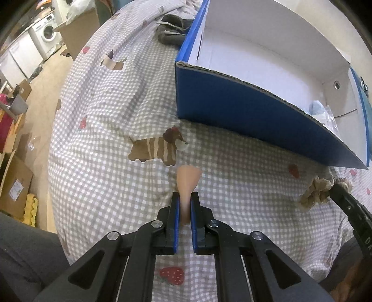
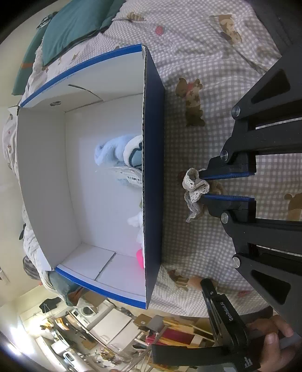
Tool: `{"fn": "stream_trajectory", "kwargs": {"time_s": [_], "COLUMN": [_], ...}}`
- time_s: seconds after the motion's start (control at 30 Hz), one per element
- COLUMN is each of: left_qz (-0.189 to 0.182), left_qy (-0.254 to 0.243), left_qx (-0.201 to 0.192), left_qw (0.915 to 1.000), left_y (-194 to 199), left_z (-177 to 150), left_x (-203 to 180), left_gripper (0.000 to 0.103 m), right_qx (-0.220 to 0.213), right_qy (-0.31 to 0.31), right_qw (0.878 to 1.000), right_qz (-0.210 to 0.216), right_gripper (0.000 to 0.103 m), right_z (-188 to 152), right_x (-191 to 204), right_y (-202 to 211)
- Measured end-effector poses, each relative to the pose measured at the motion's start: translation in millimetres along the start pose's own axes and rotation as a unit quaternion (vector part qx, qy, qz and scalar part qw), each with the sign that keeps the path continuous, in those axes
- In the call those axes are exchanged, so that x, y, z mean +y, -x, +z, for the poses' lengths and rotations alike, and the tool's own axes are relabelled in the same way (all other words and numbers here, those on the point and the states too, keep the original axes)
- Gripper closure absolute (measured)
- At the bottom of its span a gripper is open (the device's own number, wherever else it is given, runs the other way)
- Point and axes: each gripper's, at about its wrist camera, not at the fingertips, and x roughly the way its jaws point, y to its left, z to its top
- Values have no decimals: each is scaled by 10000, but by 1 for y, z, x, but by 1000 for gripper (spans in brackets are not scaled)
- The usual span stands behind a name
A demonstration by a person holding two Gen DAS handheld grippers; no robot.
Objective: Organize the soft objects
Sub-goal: 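Grasp the tan cup-shaped item with the left gripper while the right holds the scrunchie, then carry the tan item and the scrunchie over the box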
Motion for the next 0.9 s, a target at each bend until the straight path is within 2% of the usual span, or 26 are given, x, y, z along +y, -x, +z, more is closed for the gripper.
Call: {"fn": "stream_trajectory", "kwargs": {"time_s": [0.13,0.2,0.3,0.37,0.4,0.43,0.5,0.7,0.8,0.9], "left_qz": [29,35,132,112,123,147,191,16,-80,-167], "left_qy": [5,30,74,113,95,72,-37,-208,-198,-222], "left_qx": [8,-120,-704,-1161,-1327,-1494,-1846,-2538,-2628,-2535], "left_qw": [10000,9999,9974,9931,9910,9886,9826,9670,9646,9669], "left_y": [0,2,29,47,53,59,73,123,137,134], "left_z": [-6,-3,3,3,5,5,2,17,30,52], "left_x": [-6,-11,-20,-21,-21,-22,-27,-41,-43,-44], "left_gripper": [95,95,95,95,95,95,95,95,95,95], "right_qx": [36,11,-245,-602,-958,-958,-1265,-1755,-1942,-2010], "right_qy": [43,69,121,156,205,205,308,490,275,129], "right_qw": [10000,10000,9994,9970,9928,9928,9881,9810,9780,9771], "right_qz": [-5,25,210,468,692,692,824,670,715,686], "right_gripper": [90,90,90,90,90,90,90,90,90,90], "right_z": [0,0,3,6,7,7,9,21,34,51], "right_x": [2,4,8,12,15,15,20,24,14,0], "right_y": [-2,-2,9,24,38,38,51,77,92,98]}}
